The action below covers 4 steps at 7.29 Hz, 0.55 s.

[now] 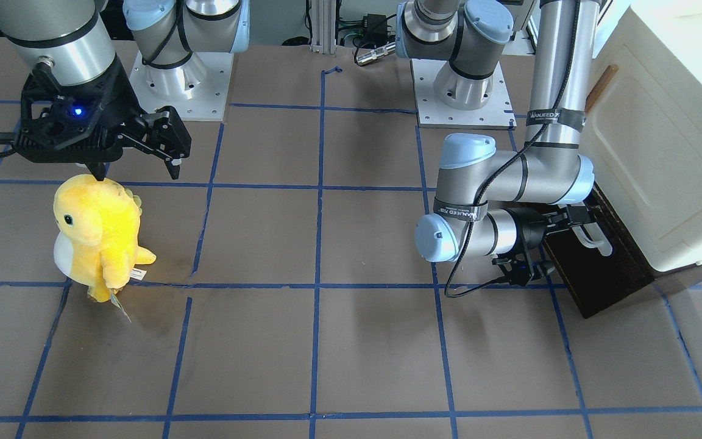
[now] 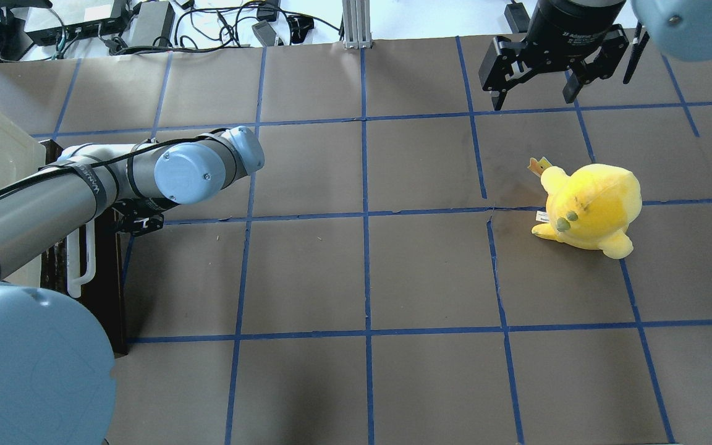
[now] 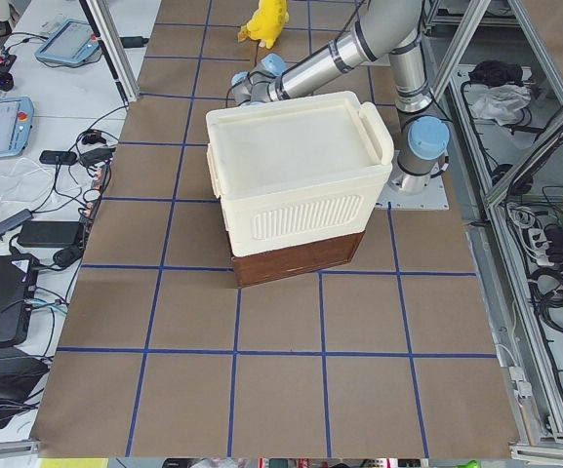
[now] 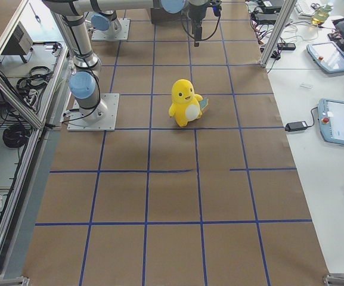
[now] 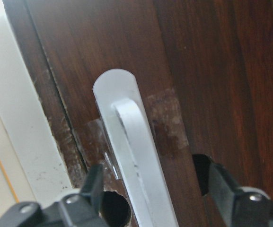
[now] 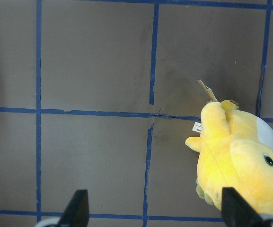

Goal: Pull drawer sideways
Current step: 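Align the left gripper around the white handle and close it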

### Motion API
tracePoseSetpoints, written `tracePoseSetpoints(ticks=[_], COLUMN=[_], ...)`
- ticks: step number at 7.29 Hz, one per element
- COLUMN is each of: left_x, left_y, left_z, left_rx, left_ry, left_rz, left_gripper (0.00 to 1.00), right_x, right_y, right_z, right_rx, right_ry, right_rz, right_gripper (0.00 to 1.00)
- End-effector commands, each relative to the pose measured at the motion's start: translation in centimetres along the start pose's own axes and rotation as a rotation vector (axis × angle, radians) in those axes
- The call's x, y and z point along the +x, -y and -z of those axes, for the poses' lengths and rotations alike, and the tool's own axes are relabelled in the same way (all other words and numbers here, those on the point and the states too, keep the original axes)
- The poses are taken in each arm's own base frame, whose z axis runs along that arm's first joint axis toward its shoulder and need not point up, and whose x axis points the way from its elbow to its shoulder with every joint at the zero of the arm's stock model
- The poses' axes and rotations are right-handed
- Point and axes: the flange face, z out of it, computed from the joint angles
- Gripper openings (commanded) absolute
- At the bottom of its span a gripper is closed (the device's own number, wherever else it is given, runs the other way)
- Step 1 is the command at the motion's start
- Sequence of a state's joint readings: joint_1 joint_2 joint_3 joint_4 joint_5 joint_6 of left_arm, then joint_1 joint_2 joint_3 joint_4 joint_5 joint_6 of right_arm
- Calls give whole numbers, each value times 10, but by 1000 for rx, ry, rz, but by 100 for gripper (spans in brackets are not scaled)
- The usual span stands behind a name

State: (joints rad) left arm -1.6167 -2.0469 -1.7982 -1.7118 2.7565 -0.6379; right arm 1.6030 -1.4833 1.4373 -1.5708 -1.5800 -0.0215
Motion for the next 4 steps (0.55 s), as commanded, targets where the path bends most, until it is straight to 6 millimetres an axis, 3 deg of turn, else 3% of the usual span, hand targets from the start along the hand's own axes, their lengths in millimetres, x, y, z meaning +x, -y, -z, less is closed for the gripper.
tracePoseSetpoints(ticks=[1,4], left_x=[0,-6], left_y=[0,-2], left_z=[0,6], left_rx=[0,13], left_ry=[0,-1], left_rz=[1,1], left_gripper=[64,64], right_x=[0,0], right_y=[0,0], right_z=[0,0], right_rx=[0,0], right_ry=[0,0], right_rz=[0,0], right_gripper=[100,100])
